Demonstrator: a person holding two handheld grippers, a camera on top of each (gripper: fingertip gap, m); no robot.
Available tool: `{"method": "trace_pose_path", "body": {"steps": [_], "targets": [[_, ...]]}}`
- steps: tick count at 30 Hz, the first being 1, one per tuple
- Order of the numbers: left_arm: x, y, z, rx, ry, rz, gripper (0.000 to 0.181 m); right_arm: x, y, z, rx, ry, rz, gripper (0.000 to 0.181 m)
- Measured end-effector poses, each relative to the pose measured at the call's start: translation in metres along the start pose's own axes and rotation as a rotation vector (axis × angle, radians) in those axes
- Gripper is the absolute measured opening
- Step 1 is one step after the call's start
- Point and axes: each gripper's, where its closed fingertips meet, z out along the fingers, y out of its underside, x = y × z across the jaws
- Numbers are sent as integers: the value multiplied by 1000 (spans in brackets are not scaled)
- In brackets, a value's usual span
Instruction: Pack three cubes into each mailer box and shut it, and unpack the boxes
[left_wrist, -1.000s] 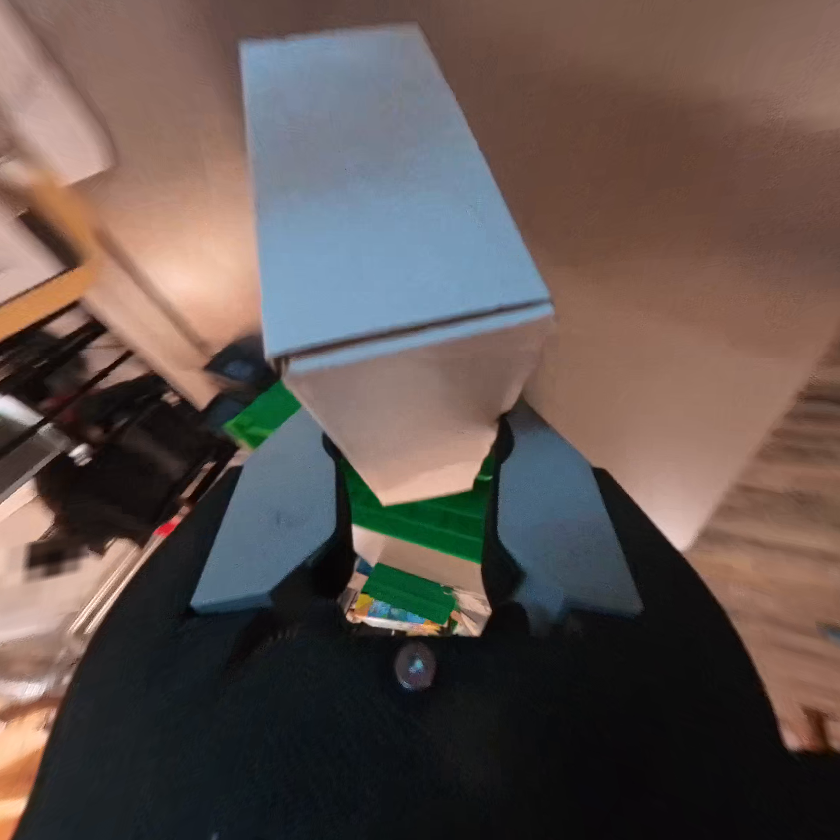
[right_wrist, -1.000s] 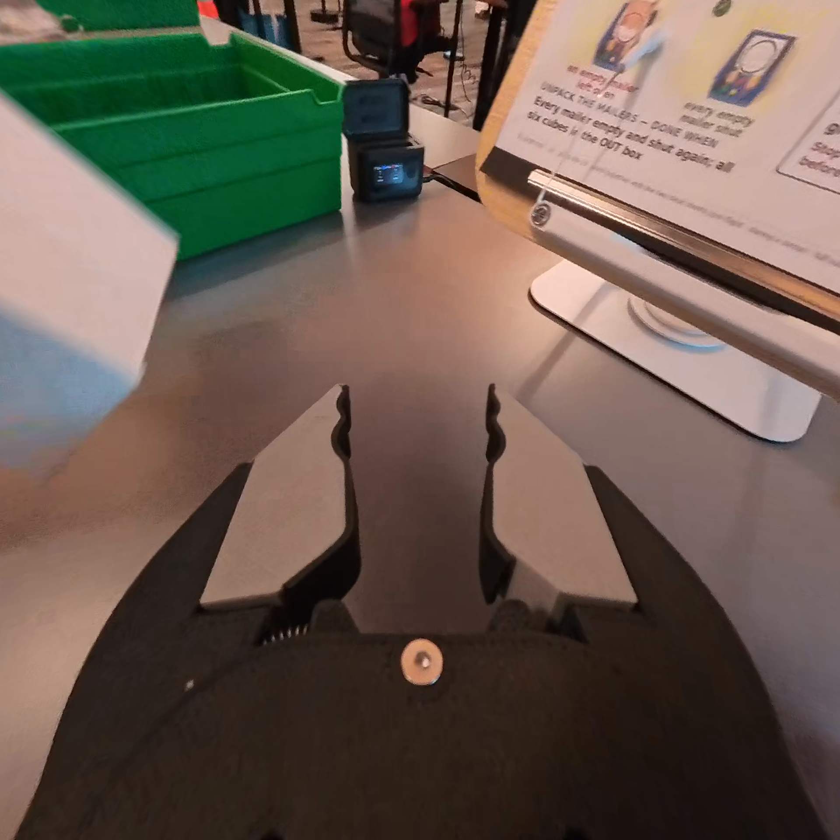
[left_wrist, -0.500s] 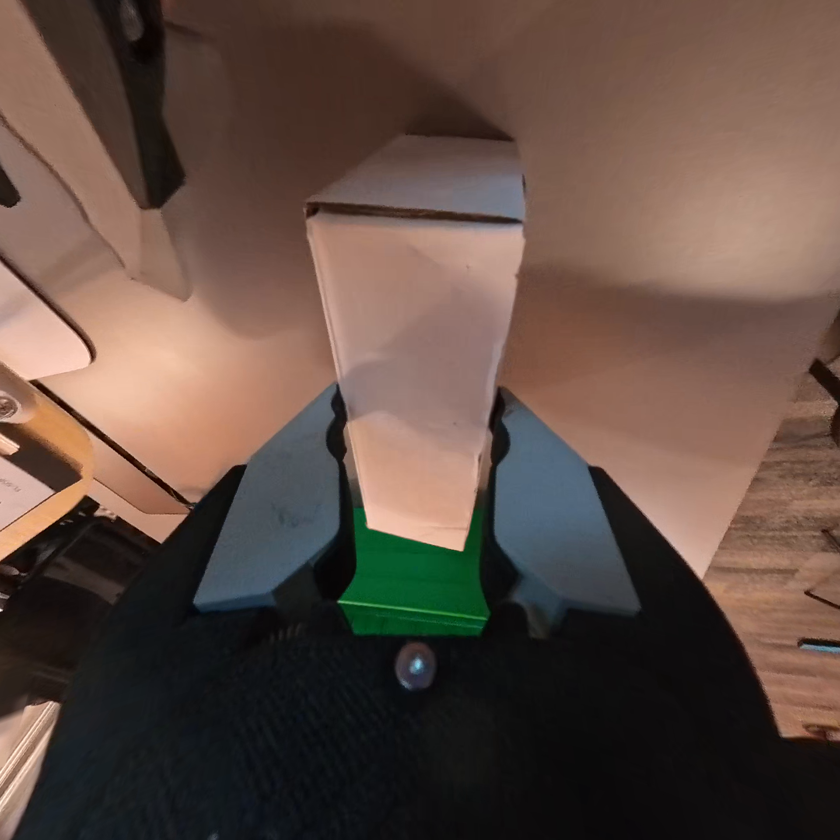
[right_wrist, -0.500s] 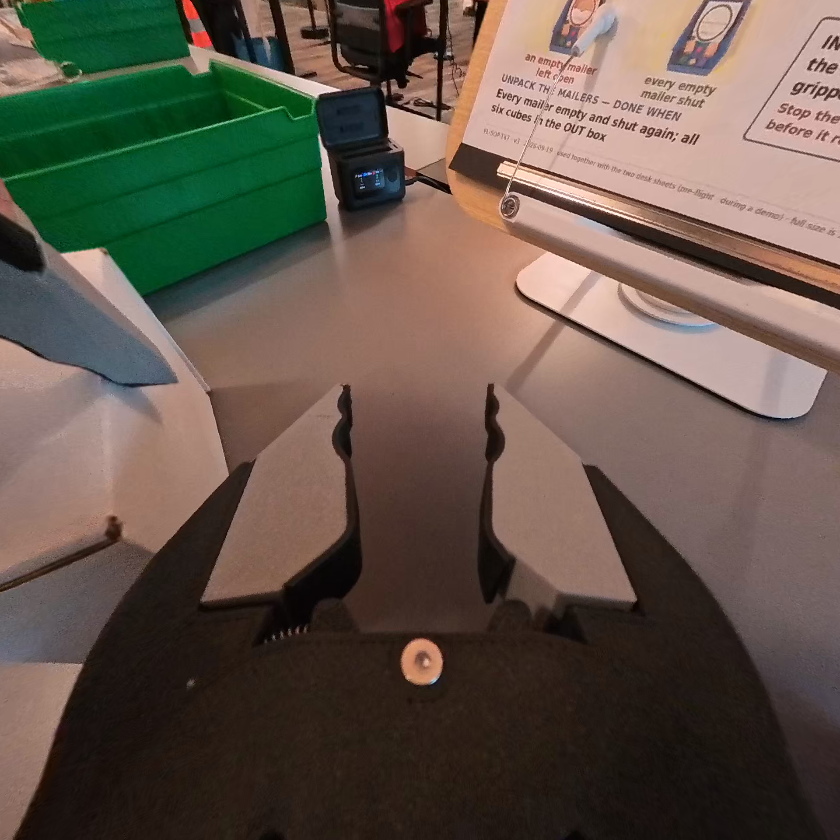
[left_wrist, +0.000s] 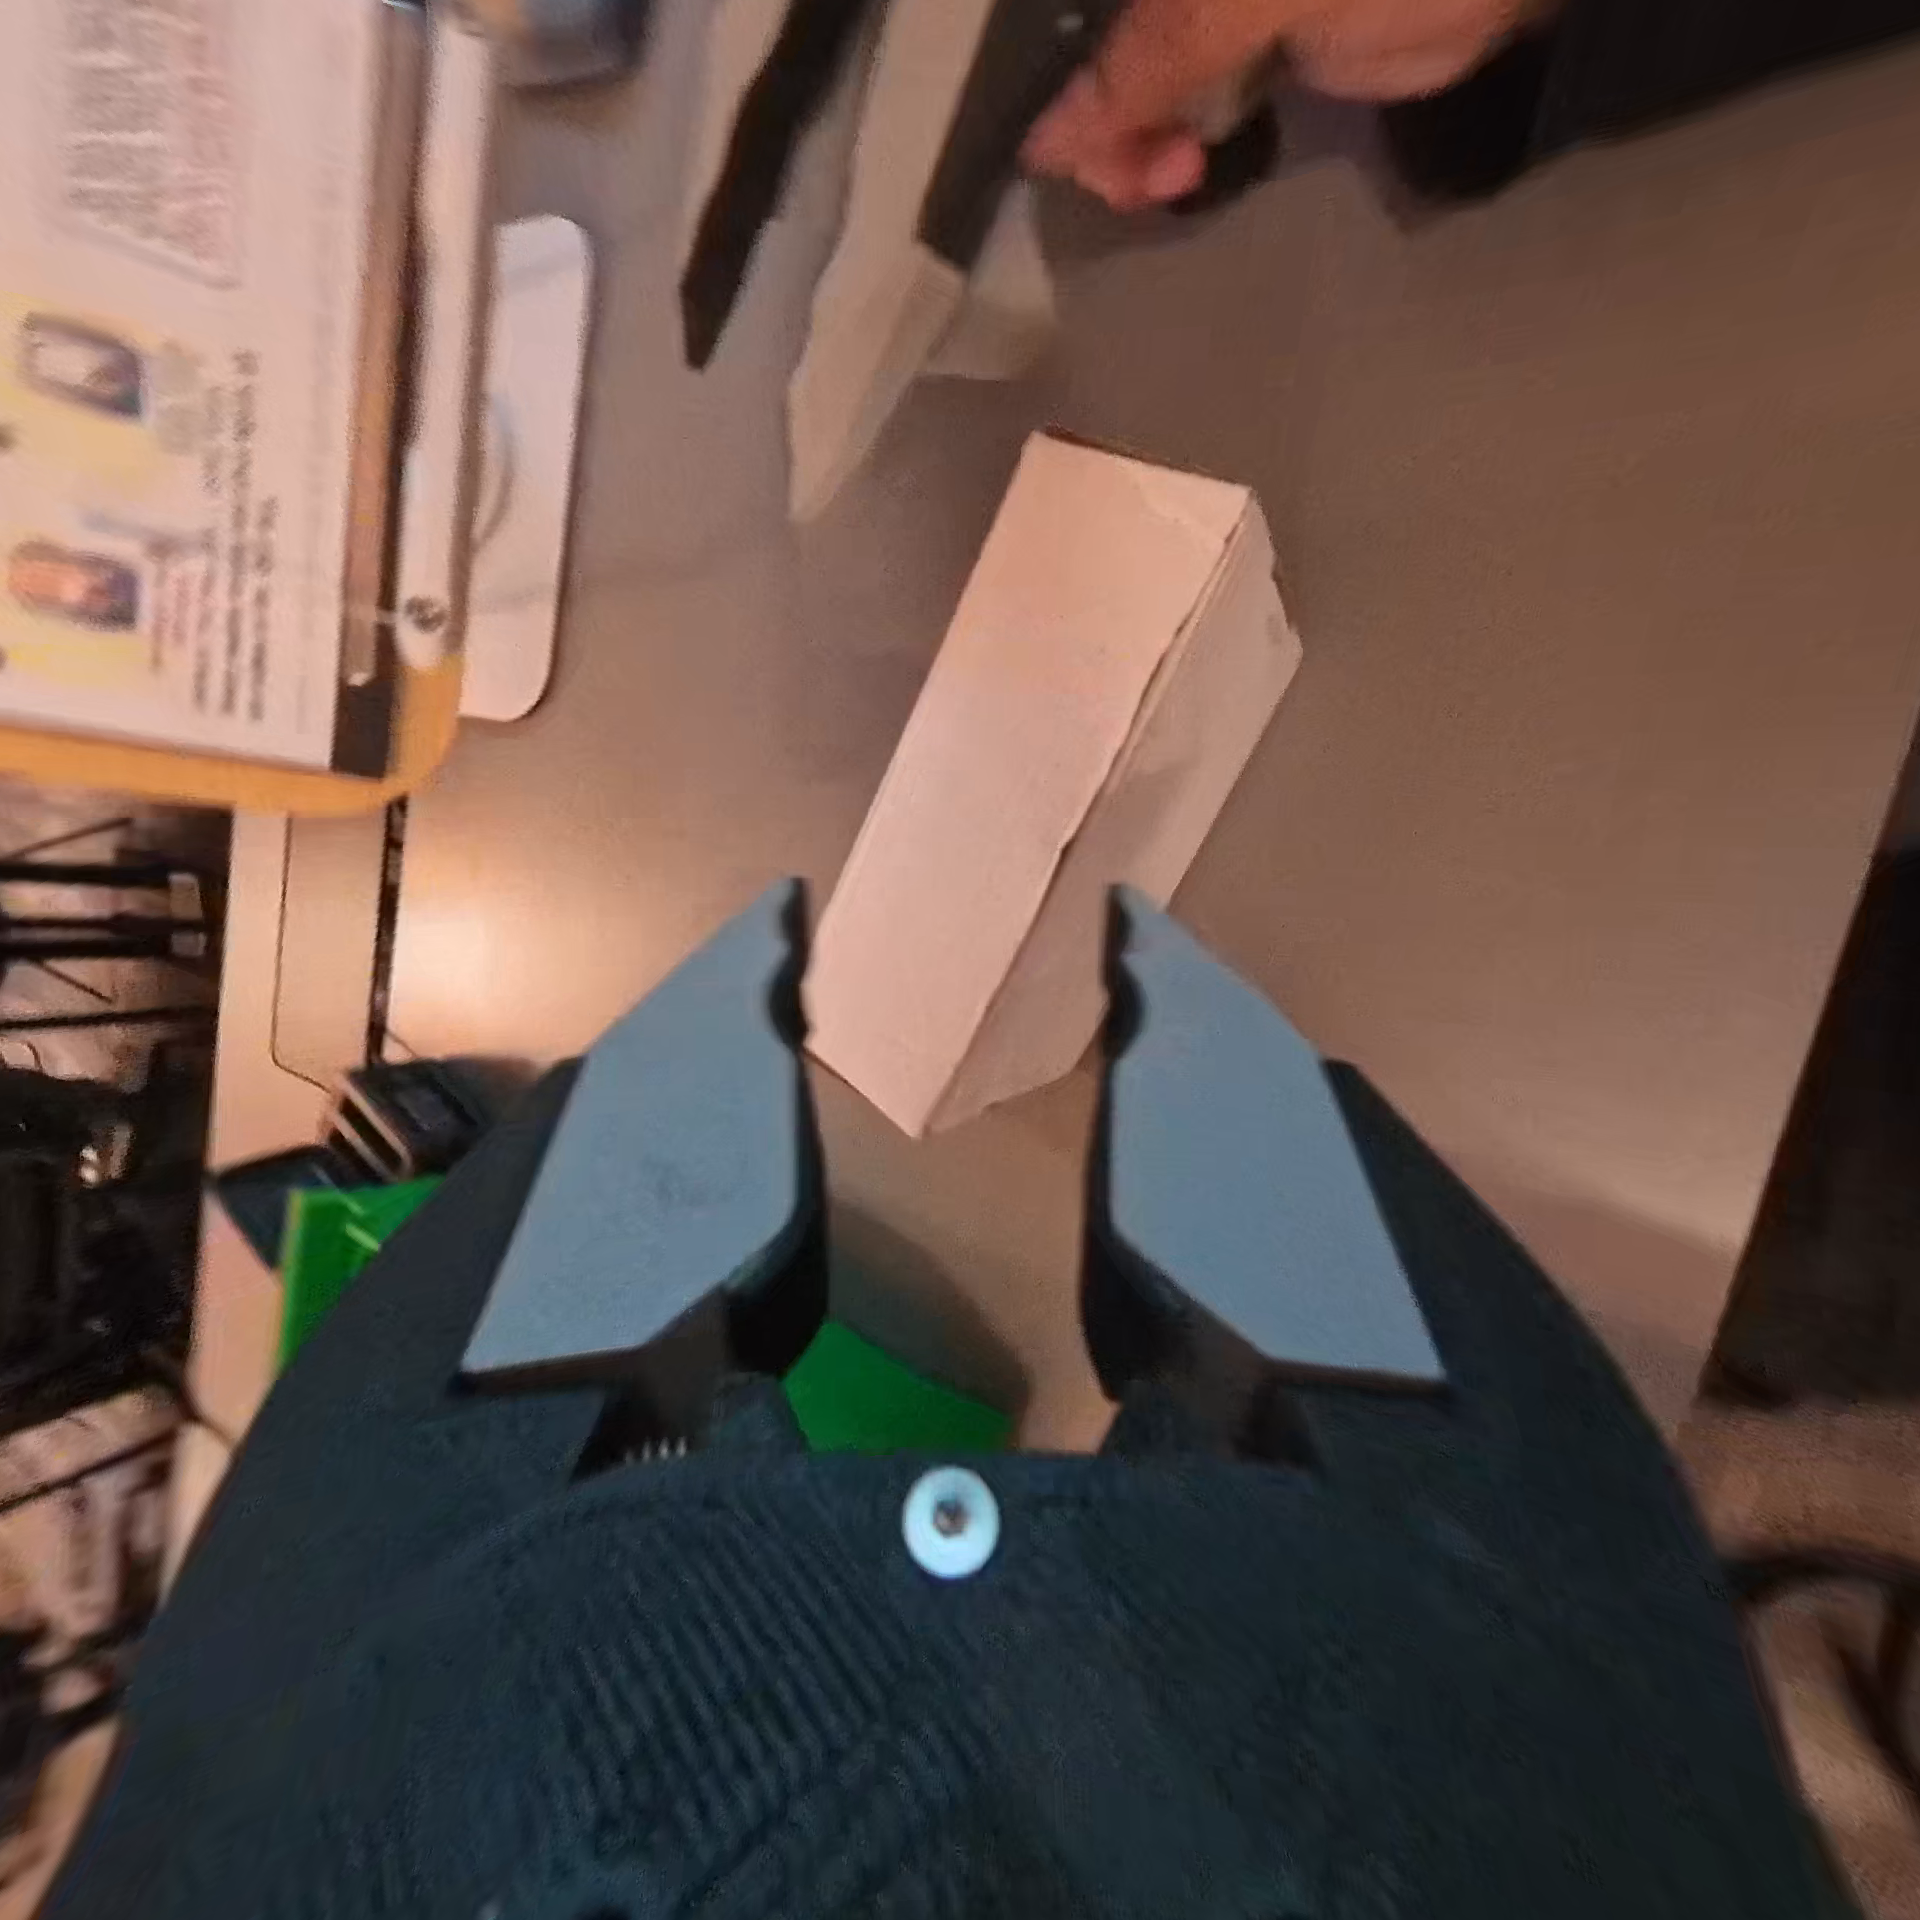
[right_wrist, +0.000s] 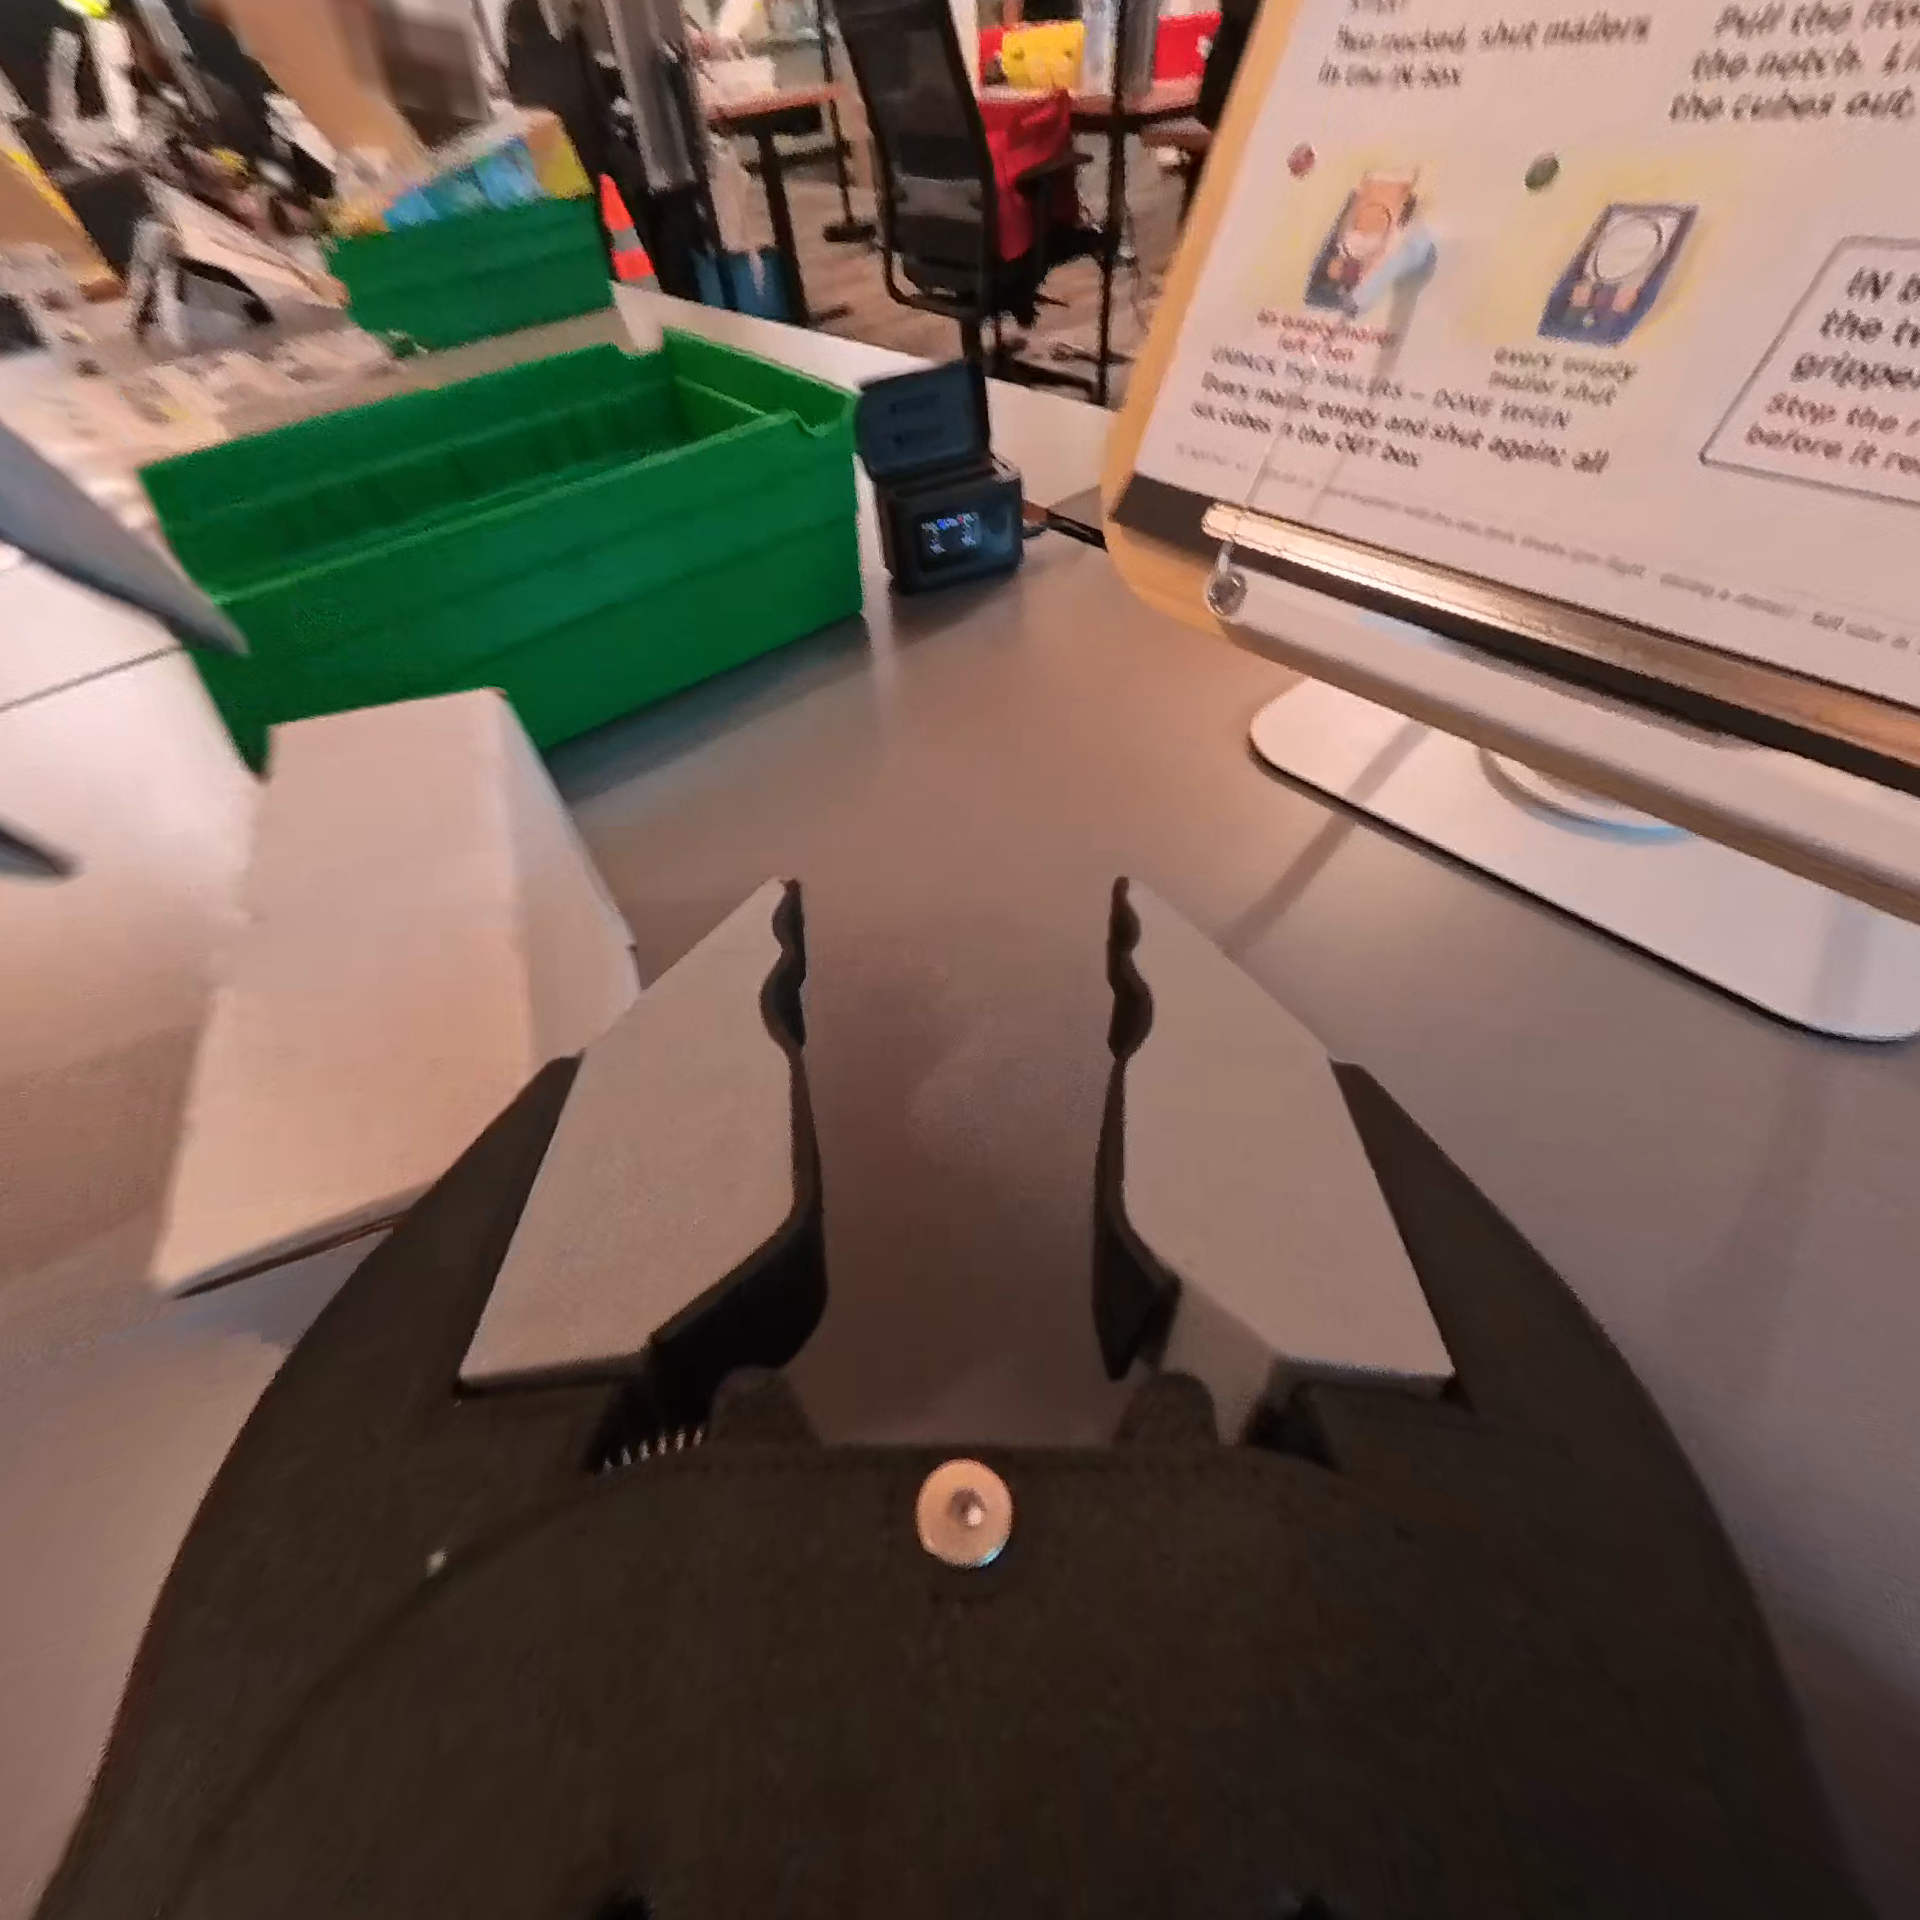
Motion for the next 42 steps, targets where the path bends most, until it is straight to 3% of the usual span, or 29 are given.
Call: {"method": "trace_pose_path", "body": {"steps": [2,5,8,10,12,14,15,18,20,25,29,32,35,37,39,42], "targets": [[11,11,-7,77,-14,-140,20,-13,-10,-9,26,-80,-34,34],[13,39,-6,129,-82,-374,34,-28,-26,-28,91,-153,-144,0],[10,78,7,72,-159,-588,4,-53,-33,-47,139,-294,-240,0],[4,90,19,73,-210,-748,0,-87,-27,-65,134,-497,-334,0],[6,87,36,112,-182,-811,0,-129,-3,-97,60,-790,-436,0],[-16,106,39,79,-382,-833,0,-153,25,-120,-39,-980,-500,0],[-24,115,37,67,-455,-846,0,-154,42,-120,-125,-995,-524,0],[-31,113,39,142,-471,-889,0,-133,85,-101,-368,-889,-552,0],[-38,116,42,121,-486,-885,0,-110,92,-78,-432,-727,-543,0],[-34,94,64,191,-323,-882,0,-73,79,-49,-420,-472,-501,0],[-9,75,64,258,-179,-877,0,-32,73,-41,-419,-276,-460,0],[2,72,61,250,-152,-819,0,-32,74,-43,-429,-313,-375,0],[1,76,58,268,-143,-813,18,-22,71,-42,-422,-256,-352,0],[5,74,60,301,-62,-846,30,-14,66,-44,-401,-242,-265,2],[10,72,57,333,30,-866,54,-5,51,-45,-327,-229,-138,5],[13,69,40,397,56,-809,65,3,17,-50,-138,-243,10,28]]}}
